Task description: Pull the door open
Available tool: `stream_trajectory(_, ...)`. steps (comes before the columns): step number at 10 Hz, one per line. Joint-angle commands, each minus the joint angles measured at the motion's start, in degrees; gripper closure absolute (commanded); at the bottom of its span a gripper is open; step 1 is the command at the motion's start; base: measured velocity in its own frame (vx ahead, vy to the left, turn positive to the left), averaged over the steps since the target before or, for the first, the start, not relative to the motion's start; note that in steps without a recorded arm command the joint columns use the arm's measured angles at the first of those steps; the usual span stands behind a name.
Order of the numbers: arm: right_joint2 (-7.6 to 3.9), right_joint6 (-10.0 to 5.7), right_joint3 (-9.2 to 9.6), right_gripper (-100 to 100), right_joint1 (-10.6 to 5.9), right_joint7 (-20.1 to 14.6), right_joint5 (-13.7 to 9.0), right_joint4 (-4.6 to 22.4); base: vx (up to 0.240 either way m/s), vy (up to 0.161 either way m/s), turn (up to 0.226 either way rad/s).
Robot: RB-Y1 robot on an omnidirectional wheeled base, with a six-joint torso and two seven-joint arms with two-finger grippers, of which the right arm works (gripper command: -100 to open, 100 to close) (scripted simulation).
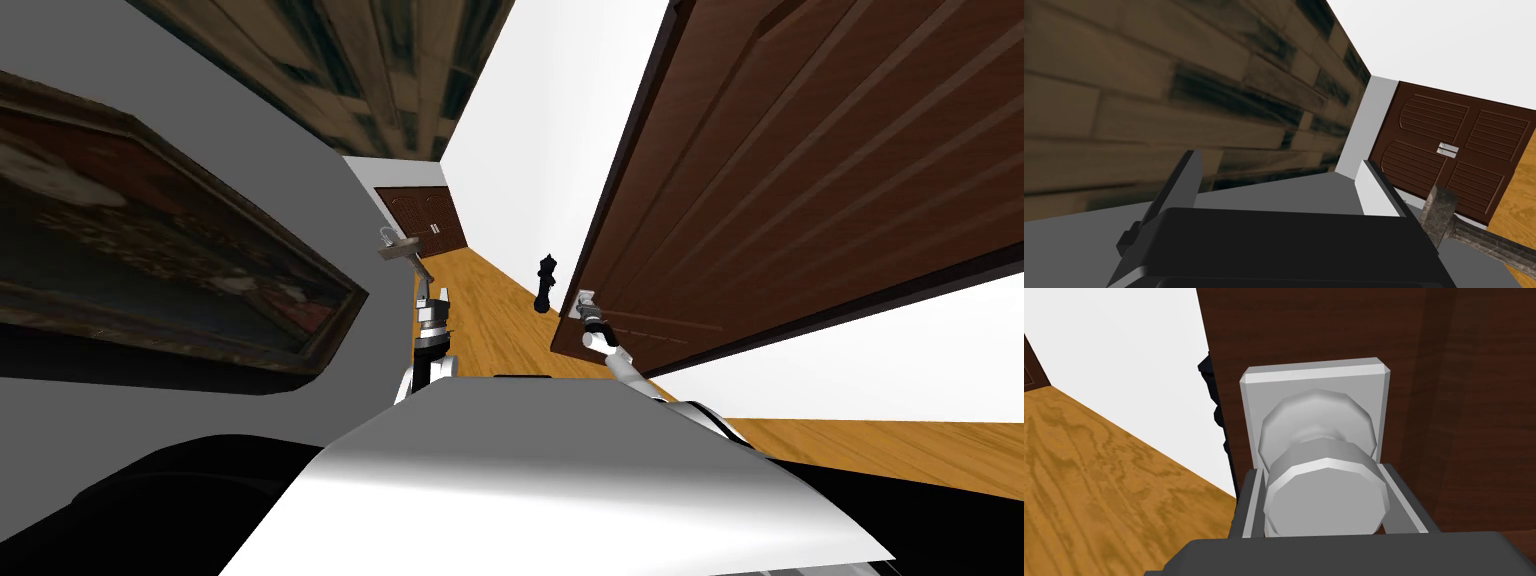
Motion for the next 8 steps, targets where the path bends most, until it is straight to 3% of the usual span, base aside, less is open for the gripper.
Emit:
stream_trajectory(1, -0.35, 0.04, 0.95, 100, 0.39, -0.6, 0.2, -0.8, -0.184, -0.075, 0.086)
stream_trajectory(8, -2.83, -0.2, 5.25, 100, 1.85, -4.1, 0.8, -3.6, -0.198, -0.064, 0.093)
